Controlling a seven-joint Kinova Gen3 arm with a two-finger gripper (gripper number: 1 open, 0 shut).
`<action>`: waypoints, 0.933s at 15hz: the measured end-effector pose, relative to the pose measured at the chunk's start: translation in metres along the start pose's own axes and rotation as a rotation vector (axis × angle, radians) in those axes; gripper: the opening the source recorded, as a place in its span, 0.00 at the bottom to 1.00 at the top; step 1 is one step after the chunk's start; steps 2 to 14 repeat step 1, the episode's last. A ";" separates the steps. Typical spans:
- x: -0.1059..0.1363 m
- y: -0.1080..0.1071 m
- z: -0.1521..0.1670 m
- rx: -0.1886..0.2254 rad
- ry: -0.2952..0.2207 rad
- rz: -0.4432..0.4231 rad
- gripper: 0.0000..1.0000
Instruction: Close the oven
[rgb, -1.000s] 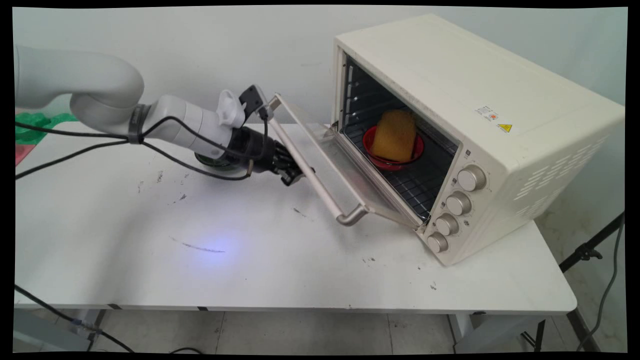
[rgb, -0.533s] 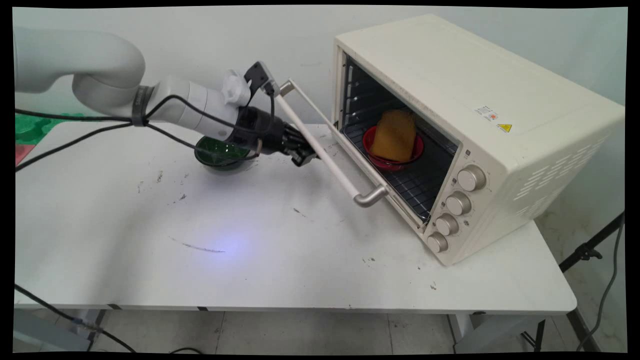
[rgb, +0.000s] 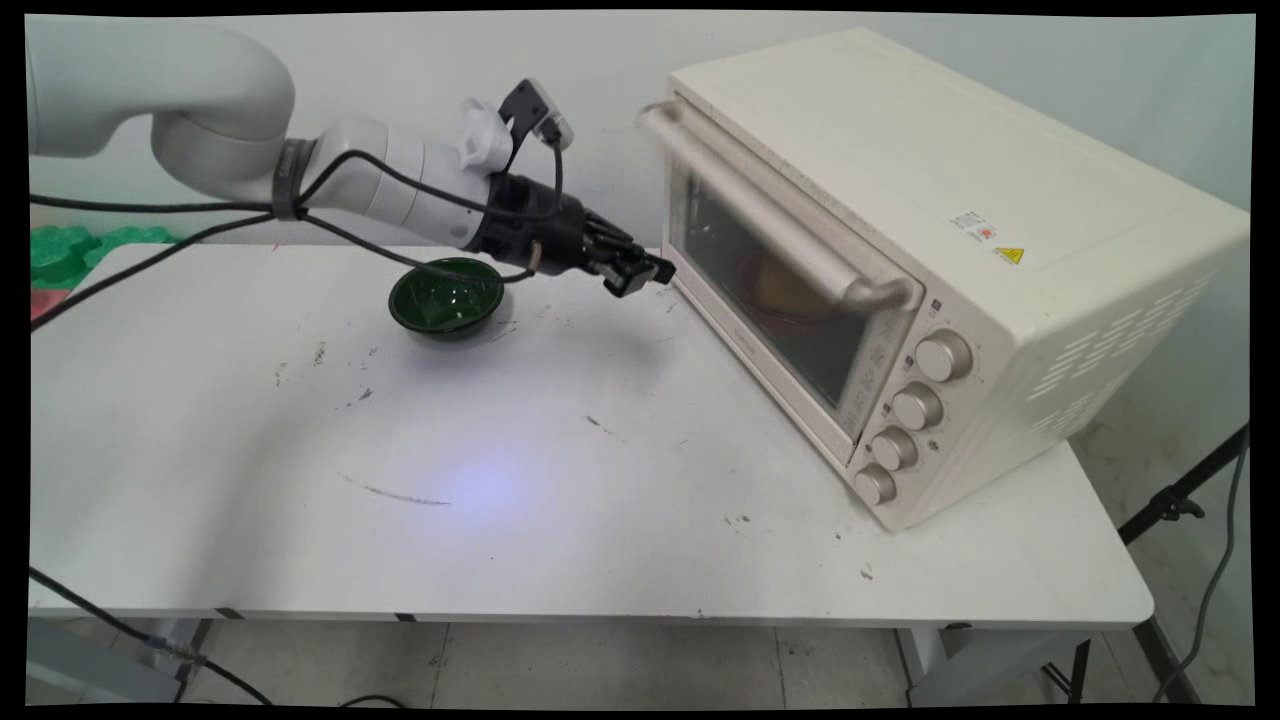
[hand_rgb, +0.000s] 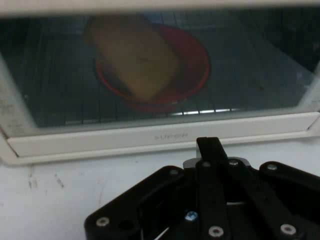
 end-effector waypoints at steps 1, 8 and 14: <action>0.003 0.000 0.000 0.000 0.006 0.000 0.00; 0.003 0.000 0.000 0.000 0.006 0.000 0.00; 0.003 0.000 0.000 0.000 0.006 0.000 0.00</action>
